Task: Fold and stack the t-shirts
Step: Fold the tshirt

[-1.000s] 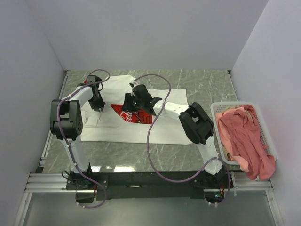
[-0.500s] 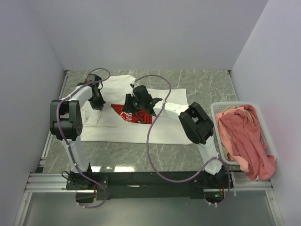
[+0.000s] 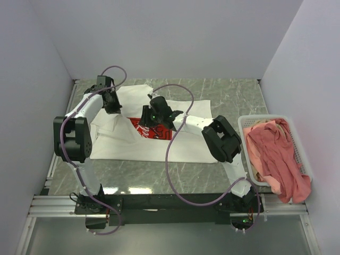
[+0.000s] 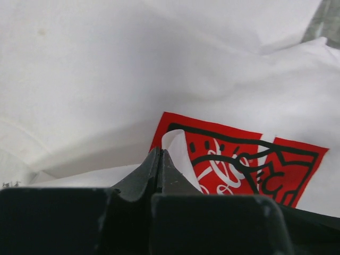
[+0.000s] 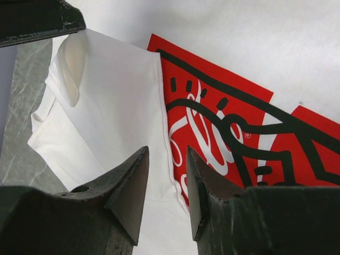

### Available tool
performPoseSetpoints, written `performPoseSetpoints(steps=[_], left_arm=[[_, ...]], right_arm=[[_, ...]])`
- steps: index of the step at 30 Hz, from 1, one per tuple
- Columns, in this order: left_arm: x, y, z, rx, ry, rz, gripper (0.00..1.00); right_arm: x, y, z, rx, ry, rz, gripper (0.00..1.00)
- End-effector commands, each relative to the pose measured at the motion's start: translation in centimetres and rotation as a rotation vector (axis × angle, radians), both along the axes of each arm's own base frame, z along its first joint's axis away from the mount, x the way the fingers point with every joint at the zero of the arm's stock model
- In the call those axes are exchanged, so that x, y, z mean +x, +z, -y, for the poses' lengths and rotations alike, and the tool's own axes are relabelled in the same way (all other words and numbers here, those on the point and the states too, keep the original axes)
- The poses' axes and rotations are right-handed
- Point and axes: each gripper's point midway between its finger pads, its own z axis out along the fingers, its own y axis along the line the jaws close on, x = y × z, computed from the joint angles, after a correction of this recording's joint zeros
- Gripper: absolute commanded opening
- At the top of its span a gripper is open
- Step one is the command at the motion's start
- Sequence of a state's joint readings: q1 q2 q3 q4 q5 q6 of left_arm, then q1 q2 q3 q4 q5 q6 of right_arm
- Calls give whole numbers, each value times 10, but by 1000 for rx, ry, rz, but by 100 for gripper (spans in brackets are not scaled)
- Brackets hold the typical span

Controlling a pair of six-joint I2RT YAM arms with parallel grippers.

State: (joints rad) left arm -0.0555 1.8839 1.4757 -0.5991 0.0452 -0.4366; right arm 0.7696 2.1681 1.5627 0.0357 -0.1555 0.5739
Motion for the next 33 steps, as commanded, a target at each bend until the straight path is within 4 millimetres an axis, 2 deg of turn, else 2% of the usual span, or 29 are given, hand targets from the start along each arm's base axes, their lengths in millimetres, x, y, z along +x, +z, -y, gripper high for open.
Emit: performPoseSetpoints(steps=[1,6,9,10,12,14,15,17,18,19,24,30,33], left_arm=[[13,30,19,-52,-90,121,0],[10,27,29,-92,-144,148,0],[11,25,28,-86,-141,148,0],[10,24,28,-87,-139,143,0],[7,21,29,-93,-139,136,0],[5,27,31,-108,-135,152,0],[0,25,32,-116,-136,147,0],[-5,35,32,-126,-125,173,0],[-12,30,32,-128,-121,159,0],[-16,37,33,-134,-120,173,0],[-35,37,28,-116,-117,165,0],[-45,42,26,-101,-127,166,0],[-48,42,26,-98,-134,160,0]], right_arm=[[9,34,-2,39,-16,76,41],[11,26,-2,35,-26,73,41],[16,20,-6,17,-22,64,41],[18,23,-9,23,-18,69,41],[18,15,-11,15,-11,58,41],[19,11,-15,17,3,54,41],[19,10,-17,20,9,56,41],[22,8,-20,19,18,58,41],[22,6,-21,15,21,57,41],[24,7,-22,16,25,61,41],[29,10,-33,33,49,72,41],[29,12,-44,79,83,83,41],[23,12,-49,123,117,79,42]])
